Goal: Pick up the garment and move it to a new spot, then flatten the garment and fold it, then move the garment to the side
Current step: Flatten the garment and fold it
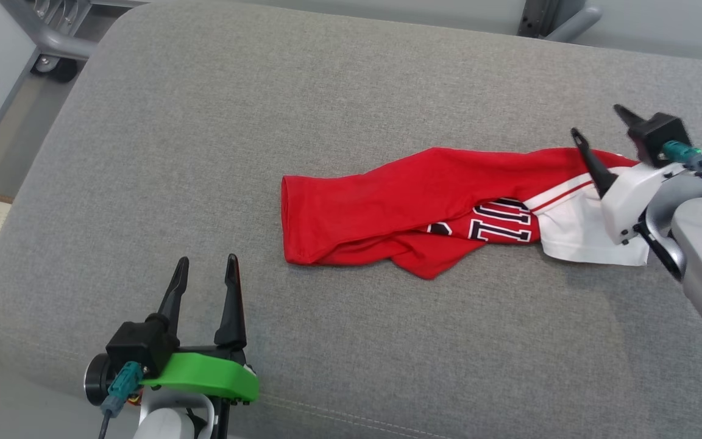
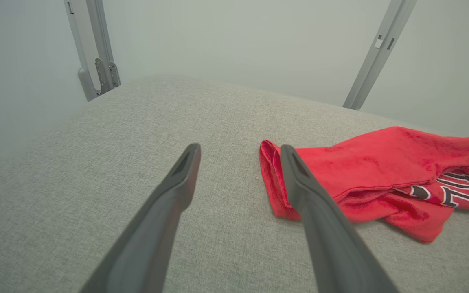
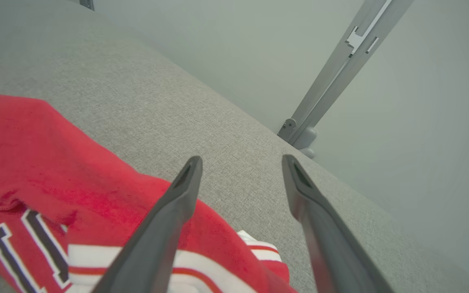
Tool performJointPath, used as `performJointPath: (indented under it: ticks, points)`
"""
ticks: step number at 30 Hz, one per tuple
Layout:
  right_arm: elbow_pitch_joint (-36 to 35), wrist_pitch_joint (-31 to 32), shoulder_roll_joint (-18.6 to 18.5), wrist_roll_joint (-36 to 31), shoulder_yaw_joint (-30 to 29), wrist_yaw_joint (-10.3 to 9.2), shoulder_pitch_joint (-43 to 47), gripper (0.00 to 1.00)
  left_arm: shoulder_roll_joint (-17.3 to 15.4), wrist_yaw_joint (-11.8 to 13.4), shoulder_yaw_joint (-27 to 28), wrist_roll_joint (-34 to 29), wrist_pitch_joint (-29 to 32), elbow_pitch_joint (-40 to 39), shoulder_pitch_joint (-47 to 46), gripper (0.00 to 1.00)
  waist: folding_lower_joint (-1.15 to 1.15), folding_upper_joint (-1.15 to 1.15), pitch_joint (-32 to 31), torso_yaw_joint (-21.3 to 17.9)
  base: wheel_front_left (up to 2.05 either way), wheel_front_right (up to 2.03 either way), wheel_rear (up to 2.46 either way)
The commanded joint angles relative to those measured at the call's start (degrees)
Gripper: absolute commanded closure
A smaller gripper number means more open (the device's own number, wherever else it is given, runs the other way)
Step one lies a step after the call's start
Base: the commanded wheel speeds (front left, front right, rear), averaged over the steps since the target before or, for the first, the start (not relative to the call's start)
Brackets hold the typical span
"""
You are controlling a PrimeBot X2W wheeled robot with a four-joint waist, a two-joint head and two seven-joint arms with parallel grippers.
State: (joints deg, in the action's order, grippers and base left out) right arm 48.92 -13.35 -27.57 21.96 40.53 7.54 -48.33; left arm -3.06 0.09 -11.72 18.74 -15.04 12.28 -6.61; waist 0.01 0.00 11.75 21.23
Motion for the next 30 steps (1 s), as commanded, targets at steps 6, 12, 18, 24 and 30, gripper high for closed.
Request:
performJointPath:
  ticks: [6, 12, 18, 24, 30]
  points:
    - [-5.6, -1.8, 0.4, 2.4, -13.1, -0.1, 6.5, 0.0, 0.1, 0.2, 0.4, -0.4, -0.2, -0.6, 1.0, 0.0, -0.01, 0.0, -1.7, -3.9, 0.0, 0.0, 0.0]
    - [-18.0, -1.8, 5.4, 2.7, -26.6, -0.1, 23.2, 0.0, 0.1, 0.5, 0.0, 0.0, -0.2, -1.0, 1.3, 0.0, -0.01, 0.0, -2.4, -6.5, 0.0, 0.0, 0.0]
    - [-22.6, -1.9, 12.1, 2.2, -33.7, -0.09, 34.5, 0.0, 0.1, 0.3, -0.3, -0.5, -0.2, -0.8, 0.9, 0.0, -0.01, 0.0, -1.4, -7.5, 0.0, 0.0, 0.0]
    - [-18.8, -1.9, 16.1, 3.9, -37.3, -0.09, 32.9, 0.0, 0.1, -0.1, -0.4, -1.0, -0.2, -0.1, -0.1, 0.0, -0.01, 0.0, -0.5, -7.1, 0.0, 0.0, 0.0]
    - [-10.9, -1.9, 17.7, 3.4, -39.9, -0.09, 27.9, 0.0, 0.1, -0.3, -0.6, -1.3, -0.2, 0.4, -0.5, 0.0, -0.01, 0.0, -0.1, -5.7, 0.0, 0.0, 0.0]
